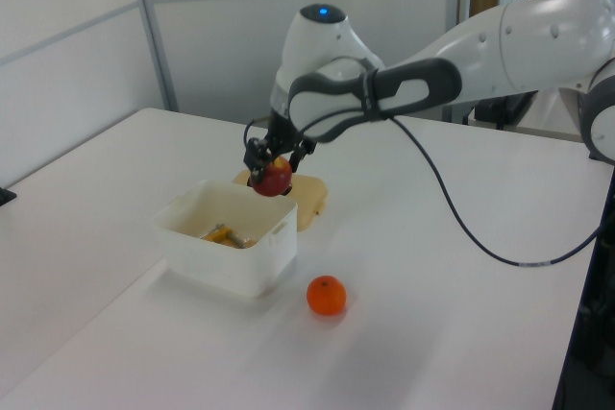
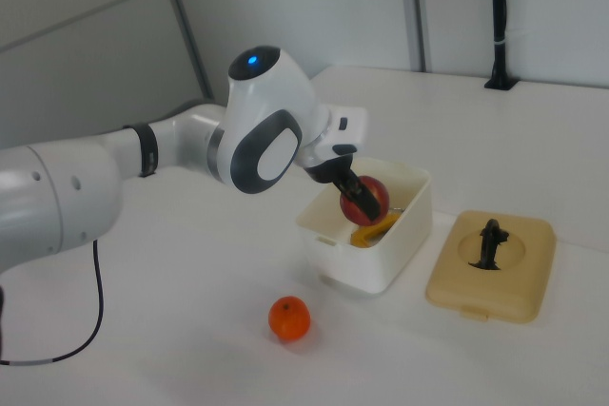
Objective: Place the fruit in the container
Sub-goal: 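Lower the apple into the container and open the gripper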
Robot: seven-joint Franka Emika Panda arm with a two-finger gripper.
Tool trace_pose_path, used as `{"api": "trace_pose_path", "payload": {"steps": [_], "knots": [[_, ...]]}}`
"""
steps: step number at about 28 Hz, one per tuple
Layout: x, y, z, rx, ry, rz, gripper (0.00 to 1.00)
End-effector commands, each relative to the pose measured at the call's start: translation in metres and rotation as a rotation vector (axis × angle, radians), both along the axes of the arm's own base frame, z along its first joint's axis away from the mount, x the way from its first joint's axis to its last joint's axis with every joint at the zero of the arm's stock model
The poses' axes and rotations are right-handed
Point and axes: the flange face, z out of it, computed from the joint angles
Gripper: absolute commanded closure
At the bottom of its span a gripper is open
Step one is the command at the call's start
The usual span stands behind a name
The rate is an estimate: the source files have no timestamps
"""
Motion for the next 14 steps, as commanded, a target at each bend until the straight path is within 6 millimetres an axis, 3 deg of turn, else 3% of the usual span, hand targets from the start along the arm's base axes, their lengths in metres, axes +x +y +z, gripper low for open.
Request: {"api": "trace_pose_path", "payload": {"steps": [1,2,3,4,5,11,14], "knots": [[0.017,0.027,-0.026,-0.025,-0.031,-0.042,1.0],[0.018,0.029,-0.029,-0.03,-0.032,-0.048,1.0],[0.018,0.032,-0.033,-0.034,-0.028,-0.05,0.82],[0.019,0.034,-0.036,-0.036,-0.026,-0.055,0.46],[0.019,0.036,-0.036,-0.038,-0.025,-0.058,0.0],[0.016,0.042,-0.025,-0.049,-0.035,-0.041,0.0],[0.007,0.042,-0.006,-0.061,-0.01,-0.003,0.0]]}}
